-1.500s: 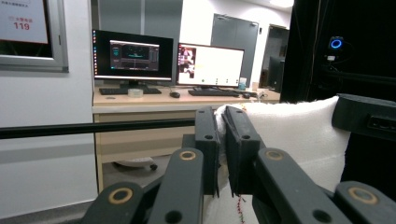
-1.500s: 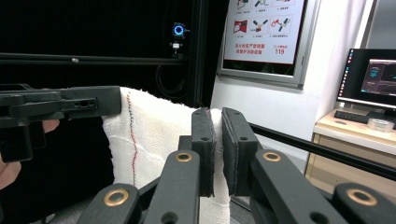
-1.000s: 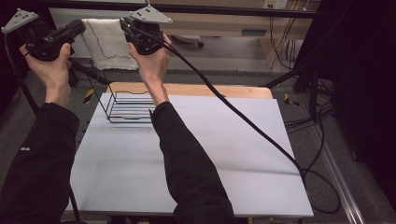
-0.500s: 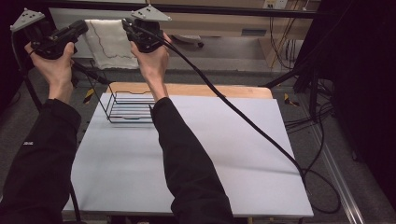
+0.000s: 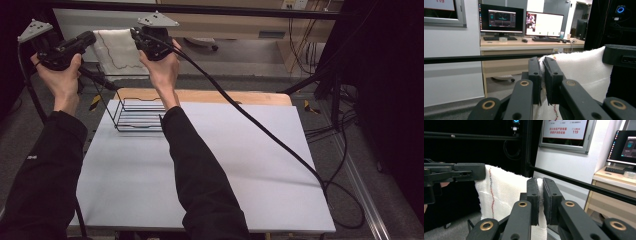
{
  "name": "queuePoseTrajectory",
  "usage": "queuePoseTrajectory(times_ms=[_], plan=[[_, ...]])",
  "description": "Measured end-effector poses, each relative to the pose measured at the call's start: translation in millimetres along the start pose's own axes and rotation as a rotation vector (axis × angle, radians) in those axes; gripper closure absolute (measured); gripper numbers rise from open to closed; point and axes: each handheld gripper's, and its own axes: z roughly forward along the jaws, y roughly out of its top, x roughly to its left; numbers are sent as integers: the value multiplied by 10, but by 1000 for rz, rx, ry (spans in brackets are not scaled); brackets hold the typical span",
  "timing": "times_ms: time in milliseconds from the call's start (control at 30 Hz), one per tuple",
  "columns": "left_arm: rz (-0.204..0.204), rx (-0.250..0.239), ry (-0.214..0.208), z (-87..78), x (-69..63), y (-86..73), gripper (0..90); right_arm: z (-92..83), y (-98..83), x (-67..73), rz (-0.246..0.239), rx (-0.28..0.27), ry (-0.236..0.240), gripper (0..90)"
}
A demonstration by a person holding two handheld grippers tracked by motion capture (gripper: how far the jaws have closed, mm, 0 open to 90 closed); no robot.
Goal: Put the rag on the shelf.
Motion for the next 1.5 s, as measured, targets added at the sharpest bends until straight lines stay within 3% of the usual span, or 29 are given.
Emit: queuePoseTrajectory(times_ms=[733,1067,1500], plan=[[15,66,-30,-114,-50,-338,840,-122,-328,80,33,74,20,837],[22,71,-35,-170,-54,-366,841,-166,-360,126,26,73,31,836],[42,91,-73,-313,-106,-426,838,-299,-444,166,14,79,62,834]])
